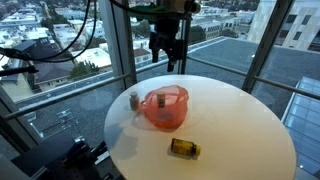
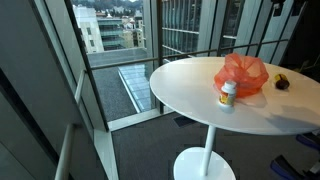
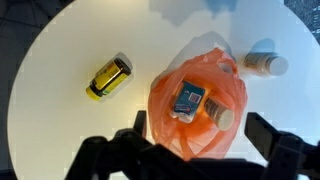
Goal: Put the white bottle in the orange plastic bag
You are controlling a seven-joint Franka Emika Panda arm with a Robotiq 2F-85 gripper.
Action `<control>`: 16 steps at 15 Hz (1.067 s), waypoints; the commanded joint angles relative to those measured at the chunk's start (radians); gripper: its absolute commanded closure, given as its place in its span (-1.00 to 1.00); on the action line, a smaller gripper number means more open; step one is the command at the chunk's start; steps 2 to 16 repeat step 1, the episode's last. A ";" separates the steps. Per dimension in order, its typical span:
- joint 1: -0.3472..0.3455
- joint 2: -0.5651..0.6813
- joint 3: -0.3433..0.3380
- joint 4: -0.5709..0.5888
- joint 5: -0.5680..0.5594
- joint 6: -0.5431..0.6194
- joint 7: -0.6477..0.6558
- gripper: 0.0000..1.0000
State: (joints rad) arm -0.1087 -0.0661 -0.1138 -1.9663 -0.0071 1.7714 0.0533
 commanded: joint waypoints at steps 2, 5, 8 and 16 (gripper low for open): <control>-0.001 0.001 0.001 0.002 0.000 -0.002 -0.001 -1.00; -0.001 0.001 0.001 0.002 0.000 -0.002 -0.001 -1.00; -0.001 0.001 0.001 0.002 0.000 -0.002 -0.001 -1.00; -0.001 0.001 0.001 0.002 0.000 -0.002 -0.001 -1.00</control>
